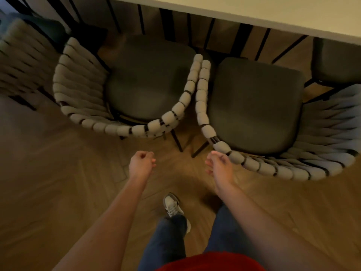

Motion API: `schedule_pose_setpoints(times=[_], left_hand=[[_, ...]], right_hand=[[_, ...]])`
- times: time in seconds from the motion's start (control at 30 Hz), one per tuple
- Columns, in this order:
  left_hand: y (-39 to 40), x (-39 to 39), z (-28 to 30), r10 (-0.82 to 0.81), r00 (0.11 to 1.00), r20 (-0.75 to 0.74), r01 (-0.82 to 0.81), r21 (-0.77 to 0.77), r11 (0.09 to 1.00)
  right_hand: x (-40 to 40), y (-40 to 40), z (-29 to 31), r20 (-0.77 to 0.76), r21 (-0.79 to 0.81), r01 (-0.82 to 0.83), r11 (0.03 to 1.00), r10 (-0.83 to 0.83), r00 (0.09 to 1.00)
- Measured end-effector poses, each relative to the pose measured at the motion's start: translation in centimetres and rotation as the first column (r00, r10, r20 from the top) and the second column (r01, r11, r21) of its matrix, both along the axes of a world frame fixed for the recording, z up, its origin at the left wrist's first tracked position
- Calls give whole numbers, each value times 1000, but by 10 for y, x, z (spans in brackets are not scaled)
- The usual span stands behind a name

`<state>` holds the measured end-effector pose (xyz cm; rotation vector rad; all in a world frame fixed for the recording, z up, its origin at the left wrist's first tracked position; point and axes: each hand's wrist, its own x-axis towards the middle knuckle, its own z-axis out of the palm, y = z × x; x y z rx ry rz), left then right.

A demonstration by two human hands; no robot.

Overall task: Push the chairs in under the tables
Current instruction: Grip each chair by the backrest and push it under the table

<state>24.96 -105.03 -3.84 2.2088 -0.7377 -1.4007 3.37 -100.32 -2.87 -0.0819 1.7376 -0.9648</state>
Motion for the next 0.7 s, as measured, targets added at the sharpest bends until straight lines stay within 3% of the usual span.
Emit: schedule_pose_setpoints(times=[0.17, 0.37, 0.7], left_hand=[[-33, 101, -4, -6, 1000, 14, 5, 9, 1000], [-87, 175, -11, 85, 996, -12, -84, 52, 995], [-194, 275, -35, 219, 973, 68, -224, 84, 971]], right_hand=[[97, -38, 6, 105, 3, 39, 999, -39, 994], [159, -89, -4, 146, 26, 134, 991, -136, 980], [221, -174, -38, 40, 80, 464, 882, -468, 883]])
